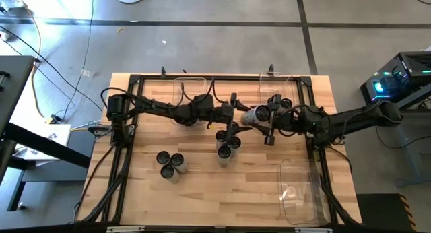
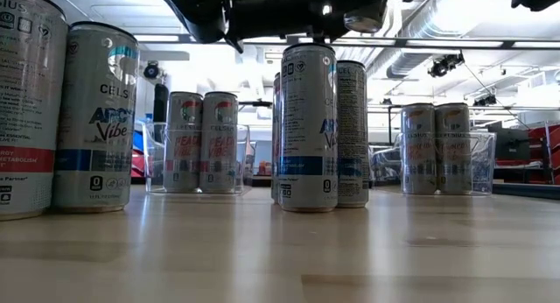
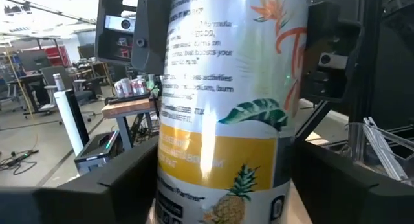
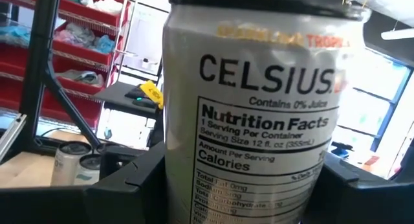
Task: Sort soda cans
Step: Put the white-yellow soda can into the top right transparent bin
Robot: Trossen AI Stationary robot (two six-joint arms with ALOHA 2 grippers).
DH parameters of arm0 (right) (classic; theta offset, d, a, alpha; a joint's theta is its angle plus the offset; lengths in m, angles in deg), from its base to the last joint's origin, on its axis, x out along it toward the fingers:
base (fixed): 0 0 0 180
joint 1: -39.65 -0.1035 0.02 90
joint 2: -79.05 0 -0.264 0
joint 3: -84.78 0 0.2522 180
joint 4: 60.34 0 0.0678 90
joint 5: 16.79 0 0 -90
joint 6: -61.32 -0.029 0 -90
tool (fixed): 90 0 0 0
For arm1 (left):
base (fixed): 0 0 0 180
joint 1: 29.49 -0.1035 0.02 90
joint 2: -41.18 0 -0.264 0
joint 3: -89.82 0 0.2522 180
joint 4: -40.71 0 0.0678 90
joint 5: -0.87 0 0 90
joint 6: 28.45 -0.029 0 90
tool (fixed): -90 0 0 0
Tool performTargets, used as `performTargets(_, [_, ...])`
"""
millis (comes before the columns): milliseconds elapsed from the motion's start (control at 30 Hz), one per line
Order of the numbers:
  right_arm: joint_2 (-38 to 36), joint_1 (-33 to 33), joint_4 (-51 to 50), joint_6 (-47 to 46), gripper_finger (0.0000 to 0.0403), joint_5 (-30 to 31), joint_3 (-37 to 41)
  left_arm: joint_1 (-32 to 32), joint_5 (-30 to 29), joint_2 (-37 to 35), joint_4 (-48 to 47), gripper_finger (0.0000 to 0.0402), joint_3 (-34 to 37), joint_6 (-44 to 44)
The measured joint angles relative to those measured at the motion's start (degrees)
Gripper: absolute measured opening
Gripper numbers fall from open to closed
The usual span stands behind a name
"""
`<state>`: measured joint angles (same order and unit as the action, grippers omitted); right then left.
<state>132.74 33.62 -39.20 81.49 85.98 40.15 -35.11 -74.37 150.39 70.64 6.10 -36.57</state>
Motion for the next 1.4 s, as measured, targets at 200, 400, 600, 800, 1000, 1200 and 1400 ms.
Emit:
performTargets(200, [0.0,0.0,-0.1,-1.7,0.0231,0.1,0.0,0.0,-0.1,0.0,-0.2,0.0241,0.0,0.1])
performTargets(400, [-0.2,-0.1,-1.7,-2.3,0.0271,2.5,0.0,0.0,-1.8,-0.1,-1.9,0.0241,0.0,-0.3])
performTargets(600, [-1.1,-0.2,-4.7,-2.1,0.0320,13.7,-0.7,0.1,-13.9,0.0,-6.5,0.0241,0.0,-5.4])
performTargets(800, [-2.7,-1.3,-23.7,-7.1,0.0325,17.2,-8.5,0.2,-20.6,0.1,-7.6,0.0241,0.1,-8.5])
performTargets(1000, [-2.4,-1.8,-48.6,-19.2,0.0316,20.9,-19.5,0.1,-21.2,0.1,-7.7,0.0241,0.1,-8.1])
performTargets(1200, [-2.3,-2.2,-60.6,-25.2,0.0293,21.0,-25.7,0.1,-21.8,0.1,-7.3,0.0241,0.0,-8.0])
performTargets(1400, [0.3,-1.9,-66.4,-25.5,0.0279,20.0,-30.1,0.0,-21.8,0.0,-7.5,0.0241,0.0,-8.2])
